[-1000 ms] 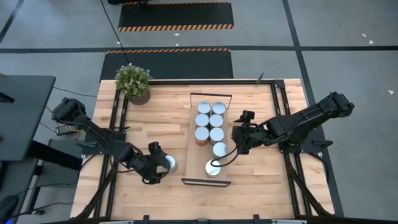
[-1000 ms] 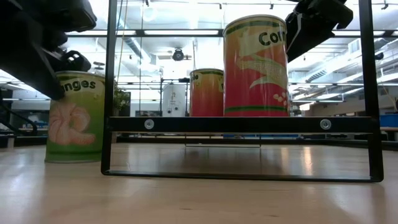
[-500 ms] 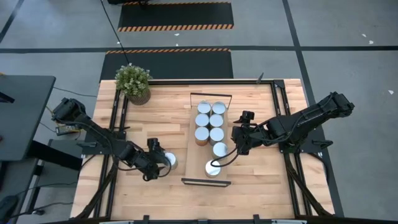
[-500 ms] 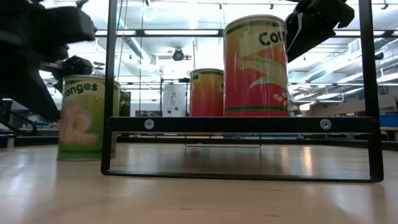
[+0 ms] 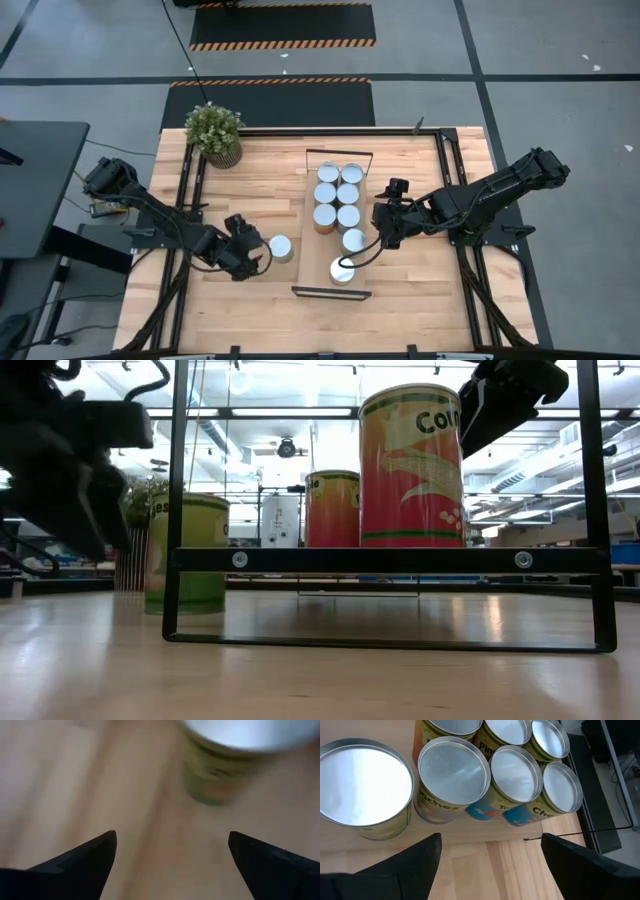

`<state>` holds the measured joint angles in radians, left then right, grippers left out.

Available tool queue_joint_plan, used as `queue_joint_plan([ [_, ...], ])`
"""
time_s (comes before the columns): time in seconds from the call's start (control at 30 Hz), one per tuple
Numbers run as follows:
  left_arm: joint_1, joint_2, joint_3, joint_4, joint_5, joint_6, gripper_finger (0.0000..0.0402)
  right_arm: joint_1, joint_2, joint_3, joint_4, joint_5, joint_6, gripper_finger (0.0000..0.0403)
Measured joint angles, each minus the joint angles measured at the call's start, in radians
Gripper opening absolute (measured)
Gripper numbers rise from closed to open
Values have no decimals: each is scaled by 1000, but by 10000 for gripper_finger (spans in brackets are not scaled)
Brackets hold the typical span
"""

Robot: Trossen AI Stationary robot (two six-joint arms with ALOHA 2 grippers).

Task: Pick and place cans onto a shelf
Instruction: Put the canned oranges on the shelf

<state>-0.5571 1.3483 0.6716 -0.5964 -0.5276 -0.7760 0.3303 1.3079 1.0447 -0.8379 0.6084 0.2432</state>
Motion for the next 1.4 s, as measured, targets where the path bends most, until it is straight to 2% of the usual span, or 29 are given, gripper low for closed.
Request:
queue_joint_plan([
  [0.07,-5,0,0,47,71,-12,389,0,0,0,0,0,0,349],
  [0.2,-23,0,0,169,93,-28,389,0,0,0,11,0,0,349],
  [0.43,-5,46,0,204,-9,-132,389,1,0,0,15,-2,-3,349],
  [0.7,5,118,0,368,-27,-126,389,1,0,0,18,-3,-3,349],
  [0.9,11,155,0,385,-130,-159,389,1,0,0,26,-11,-5,349],
  [1.13,11,160,0,422,-179,-121,388,1,0,0,31,-11,-10,349],
  [1.23,11,160,0,420,-184,-118,376,1,0,0,30,-11,-10,349],
  [1.4,11,154,0,418,-196,-96,334,1,0,0,30,-11,-8,349],
])
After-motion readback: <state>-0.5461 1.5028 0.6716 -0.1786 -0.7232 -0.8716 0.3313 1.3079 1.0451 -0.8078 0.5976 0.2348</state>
